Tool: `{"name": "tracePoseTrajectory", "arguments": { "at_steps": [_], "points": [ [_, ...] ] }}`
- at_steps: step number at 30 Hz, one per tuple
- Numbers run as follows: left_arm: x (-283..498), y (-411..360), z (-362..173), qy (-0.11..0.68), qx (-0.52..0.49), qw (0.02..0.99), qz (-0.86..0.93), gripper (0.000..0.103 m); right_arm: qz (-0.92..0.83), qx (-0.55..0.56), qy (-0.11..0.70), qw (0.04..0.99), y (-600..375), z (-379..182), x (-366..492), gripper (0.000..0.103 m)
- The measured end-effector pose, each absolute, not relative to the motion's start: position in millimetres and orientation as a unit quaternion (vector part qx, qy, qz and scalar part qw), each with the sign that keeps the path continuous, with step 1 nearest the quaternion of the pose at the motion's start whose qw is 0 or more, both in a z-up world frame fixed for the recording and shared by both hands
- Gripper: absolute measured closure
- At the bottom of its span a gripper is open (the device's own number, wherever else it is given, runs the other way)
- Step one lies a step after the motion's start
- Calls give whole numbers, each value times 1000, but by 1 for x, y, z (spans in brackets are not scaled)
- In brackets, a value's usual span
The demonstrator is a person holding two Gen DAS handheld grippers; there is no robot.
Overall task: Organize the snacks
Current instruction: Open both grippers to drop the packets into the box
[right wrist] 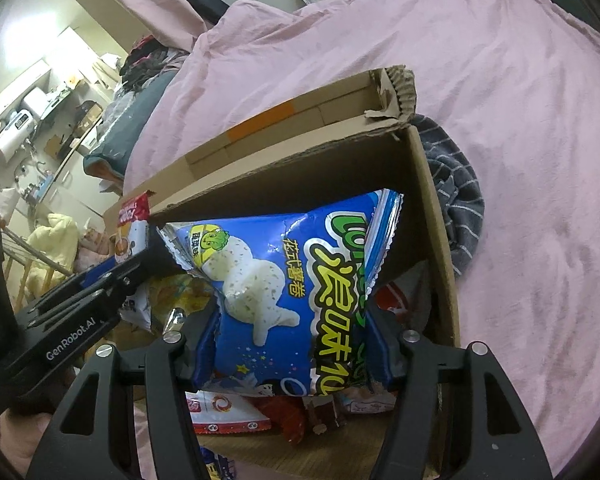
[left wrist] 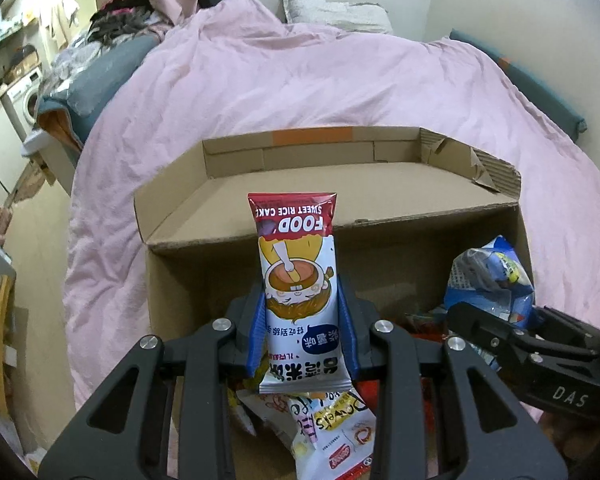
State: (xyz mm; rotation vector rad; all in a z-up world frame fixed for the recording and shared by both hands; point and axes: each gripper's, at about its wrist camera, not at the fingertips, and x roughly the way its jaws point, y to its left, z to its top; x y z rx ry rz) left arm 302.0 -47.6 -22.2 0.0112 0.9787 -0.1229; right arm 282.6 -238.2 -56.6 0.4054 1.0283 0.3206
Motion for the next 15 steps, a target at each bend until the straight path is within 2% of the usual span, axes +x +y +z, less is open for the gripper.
{"name": "tracePoseTrajectory", "arguments": {
  "at_steps": [5, 10, 14, 15],
  "points": [
    [301, -47, -25, 474, 4, 879, -57, 75, 159, 212, 480, 836, -242, -55, 284, 37],
    [301, -46, -25, 477, 0, 877, -57, 73, 167, 225, 473, 835, -247, -54, 282, 29],
    [299, -42, -23, 476, -6, 878, -57, 61, 171, 238, 459, 839, -251, -50, 279, 17],
    [297, -42, -21, 472, -6, 880, -55, 57, 174, 242, 449, 842, -253, -47, 277, 17]
  ]
}}
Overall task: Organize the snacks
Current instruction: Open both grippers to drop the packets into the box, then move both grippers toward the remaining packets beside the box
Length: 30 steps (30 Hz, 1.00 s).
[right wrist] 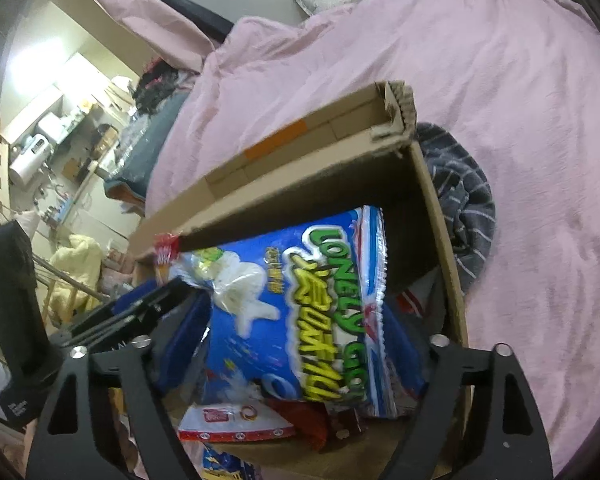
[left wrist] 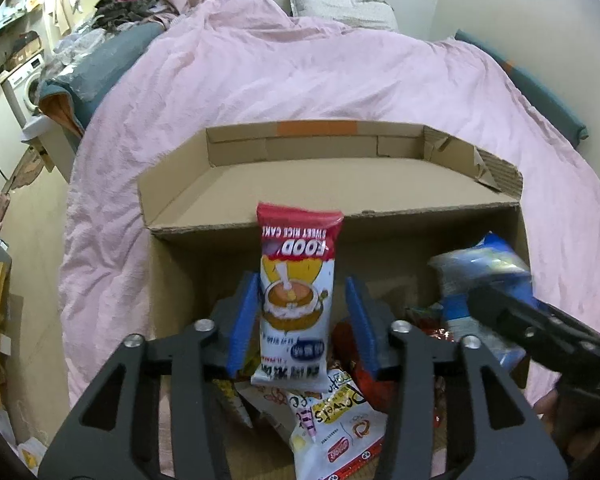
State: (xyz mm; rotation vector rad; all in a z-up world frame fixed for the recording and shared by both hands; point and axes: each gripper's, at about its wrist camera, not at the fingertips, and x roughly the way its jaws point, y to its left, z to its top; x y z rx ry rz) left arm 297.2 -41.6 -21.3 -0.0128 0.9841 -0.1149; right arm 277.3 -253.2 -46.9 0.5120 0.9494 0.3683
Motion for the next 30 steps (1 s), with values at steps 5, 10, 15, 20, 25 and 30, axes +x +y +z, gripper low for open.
{"name": "tracePoseTrajectory", "arguments": {
  "at_steps": [5, 10, 15, 20, 25, 30],
  "points": [
    [292, -35, -9, 444, -24, 894, -53, 19, 179, 236, 419, 858, -256, -34, 271, 4],
    [293, -32, -3, 435, -30, 899, -50, 13, 175, 233, 409, 865, -260, -29, 269, 0],
    [294, -34, -5, 442, -26, 896, -48, 13, 176, 231, 412, 864, -259, -29, 270, 0],
    [291, -34, -5, 439, -20, 897, -44, 13, 179, 227, 409, 865, -257, -26, 271, 0],
    [284, -27, 3, 426, -36, 903, -42, 13, 180, 219, 408, 868, -255, -23, 268, 0],
    [274, -20, 11, 420, -47, 905, -41, 13, 182, 209, 400, 874, -250, -15, 261, 0]
  ]
}}
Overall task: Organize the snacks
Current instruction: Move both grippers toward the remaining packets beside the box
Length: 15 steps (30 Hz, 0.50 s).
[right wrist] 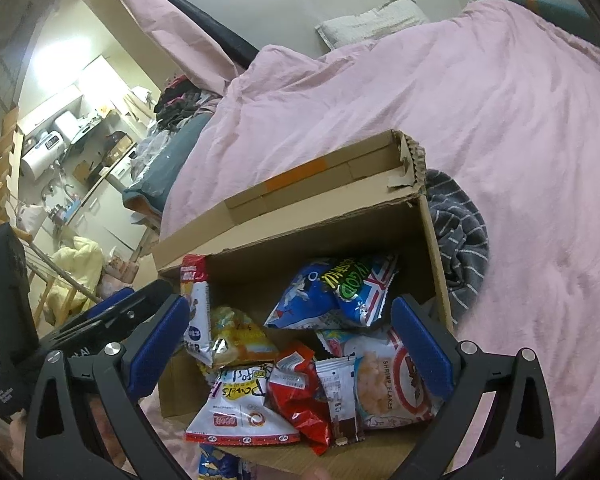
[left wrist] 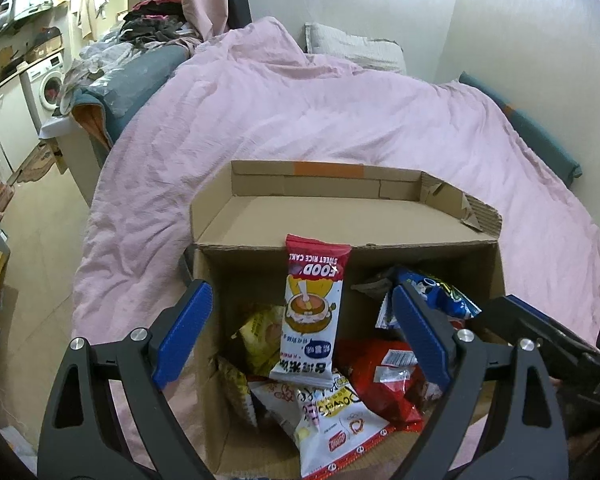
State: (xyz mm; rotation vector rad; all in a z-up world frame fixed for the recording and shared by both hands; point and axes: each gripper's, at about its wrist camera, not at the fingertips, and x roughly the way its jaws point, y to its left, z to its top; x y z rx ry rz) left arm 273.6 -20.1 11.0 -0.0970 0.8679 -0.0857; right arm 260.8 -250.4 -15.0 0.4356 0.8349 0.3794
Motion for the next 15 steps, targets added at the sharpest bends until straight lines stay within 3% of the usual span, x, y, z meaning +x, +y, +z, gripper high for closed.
{"name": "tracePoseTrajectory", "arguments": {
  "at_steps": [15],
  "points": [
    [234, 3, 20, 424, -60, 903, -31, 13, 181, 198, 399, 877, -244, 1, 224, 0]
  ]
}}
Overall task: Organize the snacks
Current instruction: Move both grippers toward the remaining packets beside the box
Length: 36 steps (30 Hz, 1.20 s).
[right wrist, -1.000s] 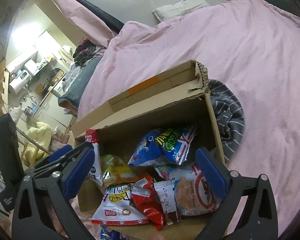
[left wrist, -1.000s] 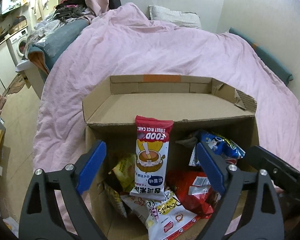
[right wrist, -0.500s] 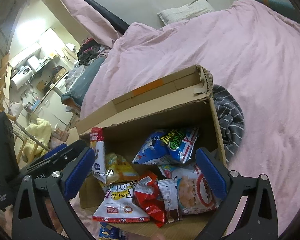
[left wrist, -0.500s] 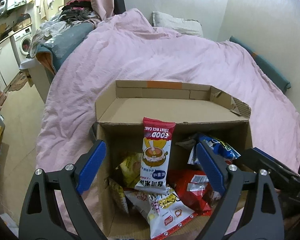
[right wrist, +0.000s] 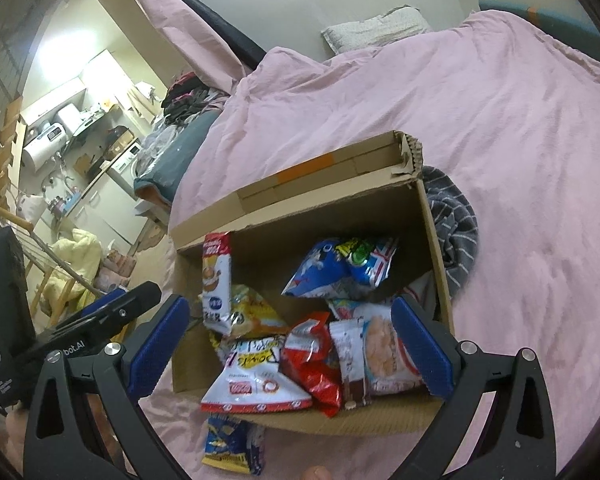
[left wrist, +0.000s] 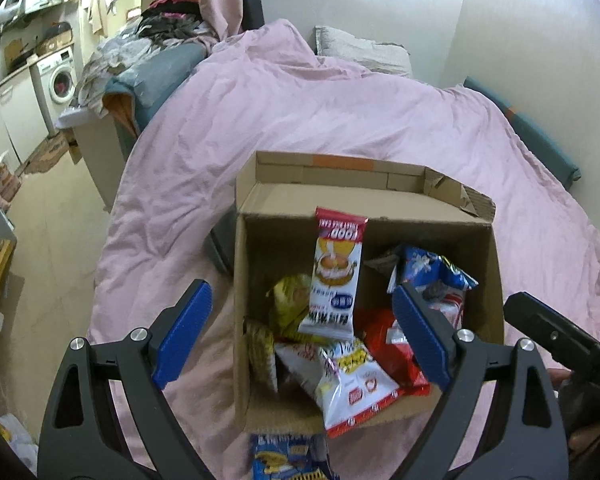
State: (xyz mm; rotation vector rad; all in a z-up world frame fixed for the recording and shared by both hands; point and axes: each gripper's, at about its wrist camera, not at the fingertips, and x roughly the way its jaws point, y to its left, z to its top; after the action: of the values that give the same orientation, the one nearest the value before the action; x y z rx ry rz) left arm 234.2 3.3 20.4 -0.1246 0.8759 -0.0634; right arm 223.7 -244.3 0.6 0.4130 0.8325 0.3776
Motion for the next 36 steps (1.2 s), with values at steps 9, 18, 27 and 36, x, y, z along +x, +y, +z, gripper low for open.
{"name": "tracePoseTrajectory", "arguments": {
  "at_steps": [9, 18, 27, 36],
  "points": [
    [204, 25, 26, 422, -75, 903, -16, 13, 184, 191, 404, 876, -238, 2, 198, 0],
    [179, 50, 11, 464, -78, 882, 16, 13, 182, 207, 434, 858, -235, -9, 175, 0],
    [165, 74, -14, 514, -125, 847, 43, 13, 235, 219, 559, 765, -184, -67, 163, 4],
    [155, 82, -31, 540, -120, 832, 50, 13, 210, 228, 650, 694, -148, -143, 181, 62]
  ]
}}
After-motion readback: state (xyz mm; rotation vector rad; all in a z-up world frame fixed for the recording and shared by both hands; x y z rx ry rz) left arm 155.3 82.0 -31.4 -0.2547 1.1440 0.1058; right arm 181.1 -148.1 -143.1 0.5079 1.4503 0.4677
